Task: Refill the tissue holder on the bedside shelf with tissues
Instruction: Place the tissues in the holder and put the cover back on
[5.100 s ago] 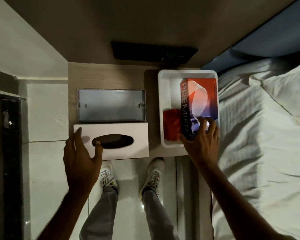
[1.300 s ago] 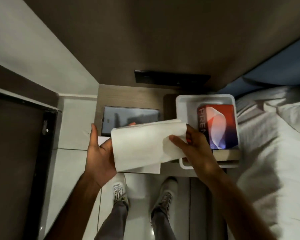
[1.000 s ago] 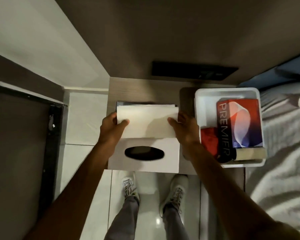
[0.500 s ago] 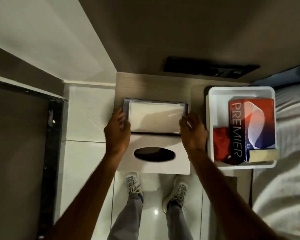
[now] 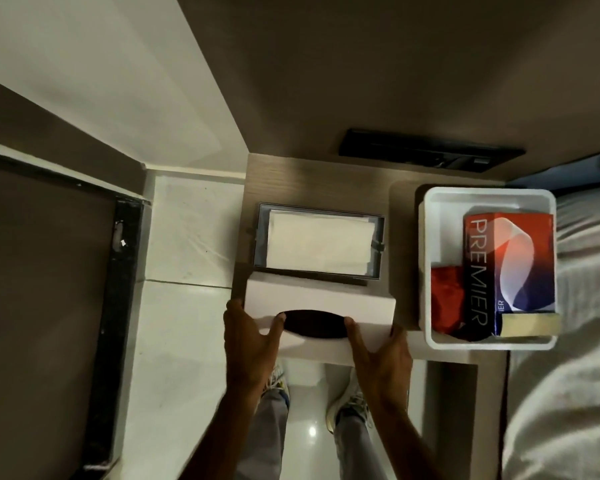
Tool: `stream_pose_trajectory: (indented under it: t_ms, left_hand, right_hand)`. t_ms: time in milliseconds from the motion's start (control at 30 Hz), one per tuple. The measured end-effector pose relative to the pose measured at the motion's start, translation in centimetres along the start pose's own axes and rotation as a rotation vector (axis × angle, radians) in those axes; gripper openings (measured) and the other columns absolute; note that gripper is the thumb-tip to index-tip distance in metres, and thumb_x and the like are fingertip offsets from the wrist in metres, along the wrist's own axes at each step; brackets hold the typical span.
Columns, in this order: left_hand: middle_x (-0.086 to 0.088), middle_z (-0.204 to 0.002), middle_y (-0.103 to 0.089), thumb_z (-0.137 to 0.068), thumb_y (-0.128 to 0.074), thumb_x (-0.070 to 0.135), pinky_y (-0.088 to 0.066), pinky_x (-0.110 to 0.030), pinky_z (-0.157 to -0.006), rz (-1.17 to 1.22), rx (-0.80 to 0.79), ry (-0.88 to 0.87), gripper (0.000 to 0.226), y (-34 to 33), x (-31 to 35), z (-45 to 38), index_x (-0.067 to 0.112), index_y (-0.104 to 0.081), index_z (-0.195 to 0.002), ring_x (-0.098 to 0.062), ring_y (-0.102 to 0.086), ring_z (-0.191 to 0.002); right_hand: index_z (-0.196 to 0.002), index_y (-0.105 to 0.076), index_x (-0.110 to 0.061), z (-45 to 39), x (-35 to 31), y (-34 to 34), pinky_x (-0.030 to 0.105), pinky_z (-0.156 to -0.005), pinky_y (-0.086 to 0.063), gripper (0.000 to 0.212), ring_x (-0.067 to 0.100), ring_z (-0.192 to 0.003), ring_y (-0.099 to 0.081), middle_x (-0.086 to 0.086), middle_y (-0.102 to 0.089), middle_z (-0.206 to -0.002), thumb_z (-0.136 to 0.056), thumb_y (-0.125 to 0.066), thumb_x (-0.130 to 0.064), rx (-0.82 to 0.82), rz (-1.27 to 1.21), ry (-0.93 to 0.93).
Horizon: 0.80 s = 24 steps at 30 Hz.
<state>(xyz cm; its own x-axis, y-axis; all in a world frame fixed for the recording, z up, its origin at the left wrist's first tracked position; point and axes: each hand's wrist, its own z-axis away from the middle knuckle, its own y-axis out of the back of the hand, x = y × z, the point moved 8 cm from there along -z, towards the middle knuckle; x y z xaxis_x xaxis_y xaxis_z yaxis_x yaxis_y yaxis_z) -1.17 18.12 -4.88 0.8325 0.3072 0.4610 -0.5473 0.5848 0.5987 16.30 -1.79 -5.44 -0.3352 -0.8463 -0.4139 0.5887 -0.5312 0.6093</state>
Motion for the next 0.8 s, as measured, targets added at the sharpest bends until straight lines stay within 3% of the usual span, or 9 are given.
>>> stream_pose_trajectory:
  t_ms: [100, 167, 267, 333, 400, 533, 800]
  left_hand:
    - [-0.018, -0.139, -0.059, -0.083, -0.084, 0.034, -0.058, -0.054, -0.104, -0.031, 0.014, -0.097, 0.082, 1.6, 2.5, -0.7, 0.005, -0.041, -0.146, -0.036, -0.061, -0.128]
    - [-0.017, -0.143, -0.056, -0.086, -0.081, 0.039, -0.055, -0.053, -0.107, -0.079, 0.034, -0.150, 0.081, 2.3, 4.8, -1.7, 0.010, -0.040, -0.149, -0.035, -0.057, -0.131]
    - [-0.019, -0.145, -0.052, -0.089, -0.076, 0.043, -0.053, -0.047, -0.107, -0.105, 0.061, -0.200, 0.079, 2.6, 8.4, -3.9, 0.009, -0.040, -0.151, -0.036, -0.054, -0.133]
    - [-0.020, -0.148, -0.049, -0.091, -0.074, 0.042, -0.053, -0.045, -0.107, -0.132, 0.050, -0.213, 0.078, 2.2, 10.3, -5.3, 0.007, -0.038, -0.151, -0.037, -0.053, -0.135]
    - [-0.021, -0.151, -0.047, -0.093, -0.072, 0.041, -0.051, -0.046, -0.110, -0.181, 0.017, -0.205, 0.079, 1.6, 11.4, -6.5, 0.004, -0.035, -0.152, -0.039, -0.051, -0.138]
    - [-0.024, -0.153, -0.047, -0.095, -0.070, 0.042, -0.049, -0.048, -0.112, -0.248, -0.050, -0.185, 0.080, 0.7, 11.5, -7.7, -0.001, -0.034, -0.152, -0.042, -0.050, -0.140]
    - [-0.024, -0.152, -0.049, -0.096, -0.066, 0.048, -0.050, -0.049, -0.111, -0.346, -0.077, -0.208, 0.081, -0.2, 11.2, -8.7, -0.002, -0.032, -0.151, -0.043, -0.053, -0.138]
  right_hand:
    - [-0.141, -0.040, -0.019, 0.1, -2.6, 0.9, 0.054, -0.099, -0.057, 0.085, 0.032, -0.123, -0.061, 0.011, -0.061, -0.137, -0.078, -0.072, -0.065, 0.007, -0.003, 0.104]
    - [-0.139, -0.042, -0.019, -0.7, -5.3, 1.3, 0.046, -0.093, -0.059, 0.078, 0.029, -0.120, -0.063, 0.010, -0.062, -0.135, -0.083, -0.069, -0.065, 0.031, 0.041, 0.198]
    - [-0.136, -0.045, -0.014, -3.0, -9.0, 1.7, 0.031, -0.081, -0.048, 0.076, 0.029, -0.114, -0.064, 0.011, -0.063, -0.131, -0.086, -0.065, -0.066, 0.118, 0.094, 0.265]
    - [-0.132, -0.048, -0.011, -4.6, -10.7, 1.8, 0.032, -0.082, -0.042, 0.074, 0.035, -0.116, -0.063, 0.015, -0.064, -0.130, -0.086, -0.066, -0.065, 0.161, 0.129, 0.281]
    - [-0.129, -0.048, -0.008, -6.0, -11.6, 1.4, 0.037, -0.088, -0.049, 0.072, 0.039, -0.118, -0.062, 0.018, -0.064, -0.129, -0.086, -0.067, -0.063, 0.143, 0.162, 0.289]
    - [-0.139, -0.042, -0.006, -7.8, -12.0, 0.8, 0.051, -0.101, -0.048, 0.081, 0.041, -0.128, -0.055, 0.019, -0.058, -0.138, -0.087, -0.064, -0.064, 0.072, 0.253, 0.253]
    - [-0.150, -0.030, -0.003, -9.3, -12.3, 0.2, 0.054, -0.109, -0.045, 0.089, 0.043, -0.133, -0.049, 0.023, -0.052, -0.144, -0.091, -0.060, -0.063, -0.018, 0.302, 0.230]
